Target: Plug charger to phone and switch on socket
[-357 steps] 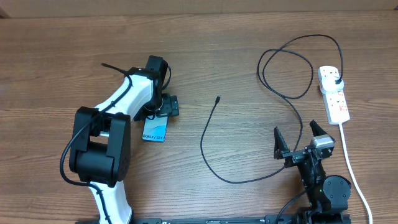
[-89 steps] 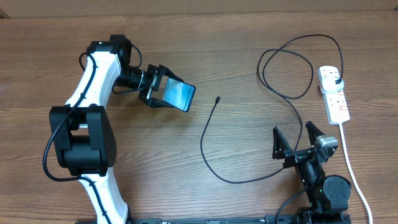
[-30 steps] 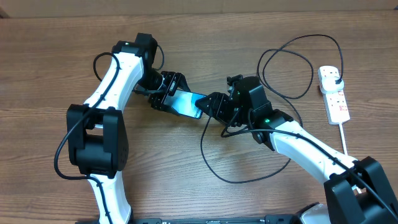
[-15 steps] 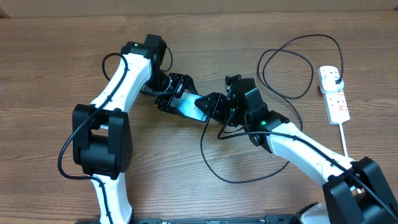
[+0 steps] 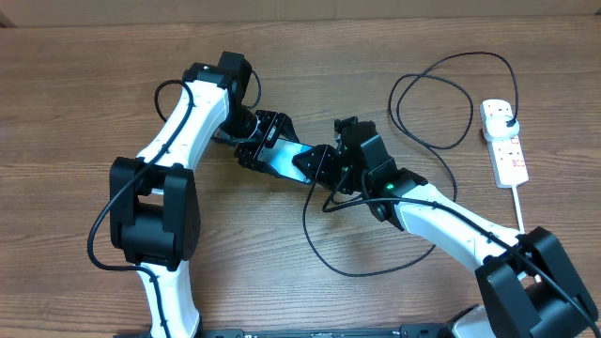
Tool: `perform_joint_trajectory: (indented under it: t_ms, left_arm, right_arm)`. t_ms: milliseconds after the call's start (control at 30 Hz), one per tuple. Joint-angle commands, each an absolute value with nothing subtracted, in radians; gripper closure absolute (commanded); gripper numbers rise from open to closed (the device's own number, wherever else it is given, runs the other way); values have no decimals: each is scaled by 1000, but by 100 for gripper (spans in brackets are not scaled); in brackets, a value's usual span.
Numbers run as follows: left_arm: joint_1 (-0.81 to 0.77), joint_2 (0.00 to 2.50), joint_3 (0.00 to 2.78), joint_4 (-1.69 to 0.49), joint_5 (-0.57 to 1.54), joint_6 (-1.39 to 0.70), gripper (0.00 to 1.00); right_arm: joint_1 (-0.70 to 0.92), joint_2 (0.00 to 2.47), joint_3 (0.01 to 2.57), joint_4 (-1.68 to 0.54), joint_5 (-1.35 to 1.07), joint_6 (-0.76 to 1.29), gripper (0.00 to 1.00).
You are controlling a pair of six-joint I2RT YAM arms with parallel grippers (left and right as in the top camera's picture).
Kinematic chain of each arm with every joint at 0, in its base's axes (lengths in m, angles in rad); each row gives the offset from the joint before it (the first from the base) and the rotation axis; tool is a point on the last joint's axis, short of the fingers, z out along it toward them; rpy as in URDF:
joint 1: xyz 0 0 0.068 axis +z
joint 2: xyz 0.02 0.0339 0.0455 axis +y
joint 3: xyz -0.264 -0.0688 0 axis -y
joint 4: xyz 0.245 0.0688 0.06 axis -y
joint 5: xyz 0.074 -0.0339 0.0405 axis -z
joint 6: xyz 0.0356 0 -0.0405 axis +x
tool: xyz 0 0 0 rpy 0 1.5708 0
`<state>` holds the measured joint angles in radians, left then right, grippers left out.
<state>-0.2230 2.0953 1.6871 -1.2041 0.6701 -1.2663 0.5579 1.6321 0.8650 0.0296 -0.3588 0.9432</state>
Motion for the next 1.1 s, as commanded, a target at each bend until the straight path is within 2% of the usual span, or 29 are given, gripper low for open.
perform_joint_trajectory:
  t_ms: [0, 333, 933, 1000, 1067]
  left_arm:
    - [-230, 2093, 1713, -1208, 707, -1279, 29]
    - [-230, 2093, 1713, -1207, 708, -1279, 28]
    - [-229, 2093, 1713, -1196, 729, -1279, 28]
    - [-229, 2093, 1713, -1195, 725, -1279, 24]
    - [-229, 2093, 1713, -1195, 718, -1279, 15]
  right_arm:
    - [564, 1635, 888, 41, -348, 942, 74]
    - [564, 1635, 888, 54, -353, 944, 86]
    - [564, 1635, 888, 95, -367, 947, 96]
    - [562, 1635, 888, 102, -368, 947, 96]
    - [561, 1635, 888, 105, -368, 947, 96]
